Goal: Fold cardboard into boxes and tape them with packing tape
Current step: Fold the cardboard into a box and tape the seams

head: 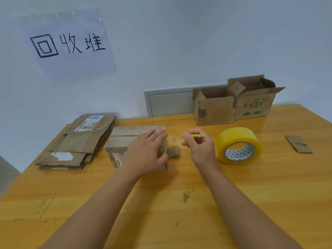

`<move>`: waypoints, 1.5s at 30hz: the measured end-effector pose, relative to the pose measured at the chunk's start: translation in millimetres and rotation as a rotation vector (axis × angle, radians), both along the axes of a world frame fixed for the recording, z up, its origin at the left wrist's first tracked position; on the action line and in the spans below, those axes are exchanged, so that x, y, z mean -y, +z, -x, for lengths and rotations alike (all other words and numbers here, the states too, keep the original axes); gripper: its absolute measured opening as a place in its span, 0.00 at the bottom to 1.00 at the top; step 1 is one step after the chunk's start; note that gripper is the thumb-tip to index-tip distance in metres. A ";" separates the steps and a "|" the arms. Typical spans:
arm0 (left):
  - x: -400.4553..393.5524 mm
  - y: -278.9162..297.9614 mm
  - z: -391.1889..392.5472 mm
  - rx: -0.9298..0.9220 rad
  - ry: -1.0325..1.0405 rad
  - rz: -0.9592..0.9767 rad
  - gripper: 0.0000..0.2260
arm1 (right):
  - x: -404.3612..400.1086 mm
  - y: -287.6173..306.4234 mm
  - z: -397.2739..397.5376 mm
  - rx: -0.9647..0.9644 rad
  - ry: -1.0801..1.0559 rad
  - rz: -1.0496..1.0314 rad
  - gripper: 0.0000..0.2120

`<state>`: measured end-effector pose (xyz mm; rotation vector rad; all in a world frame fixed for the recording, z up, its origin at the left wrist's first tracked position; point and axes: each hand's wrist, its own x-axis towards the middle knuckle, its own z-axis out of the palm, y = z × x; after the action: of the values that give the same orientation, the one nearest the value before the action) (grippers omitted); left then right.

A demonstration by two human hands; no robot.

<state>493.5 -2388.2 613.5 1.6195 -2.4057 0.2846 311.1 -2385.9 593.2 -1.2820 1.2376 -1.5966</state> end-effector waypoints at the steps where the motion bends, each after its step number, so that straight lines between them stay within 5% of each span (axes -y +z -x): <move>1: 0.8 -0.8 -0.1 -0.002 -0.002 0.005 0.32 | -0.1 -3.0 -0.3 -0.001 0.002 -0.018 0.02; 11: 0.5 0.5 -1.1 0.011 -0.002 0.008 0.31 | -3.1 -15.3 4.7 -0.061 0.048 0.046 0.07; 17: 0.0 1.0 -1.6 0.020 0.008 -0.016 0.32 | -4.1 7.1 33.9 -0.690 -0.348 0.392 0.16; 22: -0.2 1.9 -1.0 0.027 0.010 -0.023 0.35 | -10.5 17.7 60.6 -1.027 -0.504 0.054 0.17; 28: -1.0 1.9 -1.6 0.029 0.009 -0.033 0.29 | -18.8 27.5 52.7 -0.912 -0.301 0.174 0.20; 39: 1.4 2.2 -5.4 0.029 -0.022 -0.053 0.29 | -18.5 22.0 42.6 -1.015 -0.101 0.132 0.21; 45: 4.5 2.6 -11.0 0.043 -0.058 -0.028 0.36 | -17.0 21.5 47.6 -0.976 -0.101 0.123 0.19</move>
<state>504.5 -2392.7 616.1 1.5678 -2.4943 0.2788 263.6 -2369.0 614.6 -2.2351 1.7891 -1.1027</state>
